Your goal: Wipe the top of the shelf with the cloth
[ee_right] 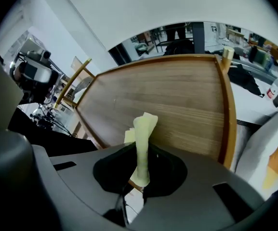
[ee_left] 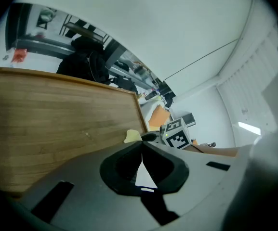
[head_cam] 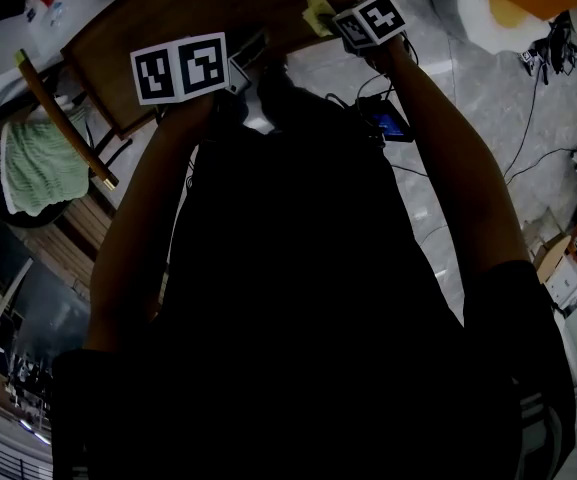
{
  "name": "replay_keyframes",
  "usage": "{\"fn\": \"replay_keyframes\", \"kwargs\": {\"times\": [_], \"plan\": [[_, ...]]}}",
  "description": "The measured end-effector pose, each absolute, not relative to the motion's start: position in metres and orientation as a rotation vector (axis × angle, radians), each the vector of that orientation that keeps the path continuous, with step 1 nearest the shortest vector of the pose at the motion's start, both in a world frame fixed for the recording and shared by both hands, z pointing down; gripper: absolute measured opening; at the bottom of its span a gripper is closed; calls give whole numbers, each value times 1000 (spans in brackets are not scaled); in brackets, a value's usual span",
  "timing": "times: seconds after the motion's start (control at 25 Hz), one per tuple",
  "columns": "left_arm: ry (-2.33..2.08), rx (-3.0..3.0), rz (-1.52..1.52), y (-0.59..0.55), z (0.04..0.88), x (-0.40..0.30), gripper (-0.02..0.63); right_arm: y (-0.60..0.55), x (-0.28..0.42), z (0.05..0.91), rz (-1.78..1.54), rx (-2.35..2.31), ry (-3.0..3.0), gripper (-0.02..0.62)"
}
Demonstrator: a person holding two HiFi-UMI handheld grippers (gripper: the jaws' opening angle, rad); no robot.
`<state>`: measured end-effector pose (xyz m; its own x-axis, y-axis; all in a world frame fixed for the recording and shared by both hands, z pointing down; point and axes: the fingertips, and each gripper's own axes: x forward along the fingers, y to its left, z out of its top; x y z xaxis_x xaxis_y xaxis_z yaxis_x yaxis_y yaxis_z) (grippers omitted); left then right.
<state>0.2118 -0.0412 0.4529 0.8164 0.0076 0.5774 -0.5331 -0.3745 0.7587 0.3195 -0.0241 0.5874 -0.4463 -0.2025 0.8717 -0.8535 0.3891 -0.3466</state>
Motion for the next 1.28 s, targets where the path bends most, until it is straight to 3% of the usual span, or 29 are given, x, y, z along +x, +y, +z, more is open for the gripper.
{"fn": "replay_keyframes", "kwargs": {"times": [0.44, 0.64, 0.92, 1.08, 1.28], "plan": [[-382, 1903, 591, -34, 445, 216, 12, -10, 385, 582, 971, 1173, -1649, 52], [-417, 1904, 570, -34, 437, 188, 12, -12, 400, 578, 906, 1263, -1523, 52], [-470, 1909, 510, -32, 415, 127, 12, -4, 414, 578, 1113, 1456, -1329, 52], [-518, 1933, 450, -42, 399, 78, 12, -68, 363, 517, 1095, 1622, -1759, 51], [-600, 1974, 309, -75, 371, 12, 12, -155, 222, 320, 965, 1646, -2631, 51]]}}
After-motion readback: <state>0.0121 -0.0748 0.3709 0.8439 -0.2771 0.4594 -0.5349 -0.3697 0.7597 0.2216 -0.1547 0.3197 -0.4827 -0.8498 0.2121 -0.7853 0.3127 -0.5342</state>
